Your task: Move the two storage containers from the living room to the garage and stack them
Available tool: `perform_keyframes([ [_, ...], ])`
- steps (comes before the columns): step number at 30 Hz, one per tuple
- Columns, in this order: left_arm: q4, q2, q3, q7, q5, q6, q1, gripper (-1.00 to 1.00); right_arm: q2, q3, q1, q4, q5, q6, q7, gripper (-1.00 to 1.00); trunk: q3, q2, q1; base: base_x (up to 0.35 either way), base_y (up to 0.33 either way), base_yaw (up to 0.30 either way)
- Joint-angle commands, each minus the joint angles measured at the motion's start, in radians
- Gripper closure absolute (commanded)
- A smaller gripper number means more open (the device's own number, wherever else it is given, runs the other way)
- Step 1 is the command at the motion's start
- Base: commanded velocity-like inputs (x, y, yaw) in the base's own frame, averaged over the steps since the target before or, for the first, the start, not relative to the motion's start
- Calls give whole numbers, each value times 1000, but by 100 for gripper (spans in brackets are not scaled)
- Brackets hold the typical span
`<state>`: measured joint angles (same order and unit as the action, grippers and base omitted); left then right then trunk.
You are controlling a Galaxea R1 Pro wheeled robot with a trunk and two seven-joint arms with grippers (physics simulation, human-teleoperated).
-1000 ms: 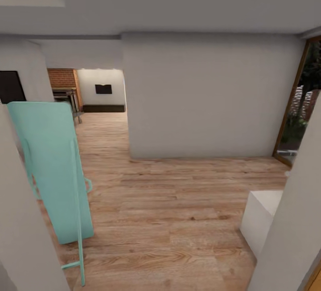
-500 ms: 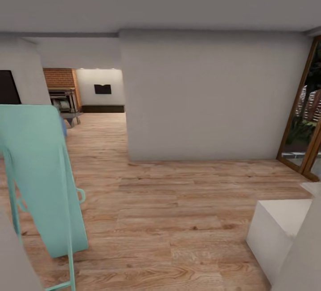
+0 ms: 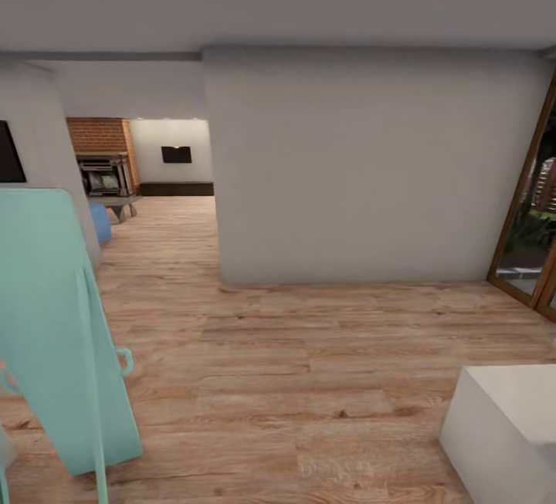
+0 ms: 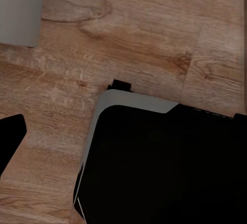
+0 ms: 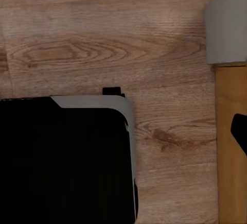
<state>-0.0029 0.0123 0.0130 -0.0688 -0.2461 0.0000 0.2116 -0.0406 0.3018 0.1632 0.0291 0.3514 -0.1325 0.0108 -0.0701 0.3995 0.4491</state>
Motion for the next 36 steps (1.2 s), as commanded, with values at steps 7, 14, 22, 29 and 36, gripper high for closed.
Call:
perform_keyframes([
  [7, 0, 1, 1, -2, -4, -1, 0, -100, 23, 0, 1, 3, 10, 2, -1, -100, 0, 1, 1, 323, 0, 0],
  [14, 0, 1, 1, -3, -5, -3, 0, -100, 30, 1, 1, 3, 9, 2, -2, -100, 0, 1, 1, 324, 0, 0],
  [22, 0, 1, 1, -2, -5, -2, 0, -100, 29, 3, 1, 3, 10, 3, -2, -100, 0, 1, 1, 323, 0, 0],
  [29, 0, 0, 1, -3, -5, -3, 0, -100, 30, 1, 1, 3, 9, 2, -2, -100, 0, 1, 1, 324, 0, 0],
  [36, 0, 0, 1, -3, -5, -3, 0, -100, 29, 2, 1, 3, 10, 3, -2, -100, 0, 1, 1, 324, 0, 0],
])
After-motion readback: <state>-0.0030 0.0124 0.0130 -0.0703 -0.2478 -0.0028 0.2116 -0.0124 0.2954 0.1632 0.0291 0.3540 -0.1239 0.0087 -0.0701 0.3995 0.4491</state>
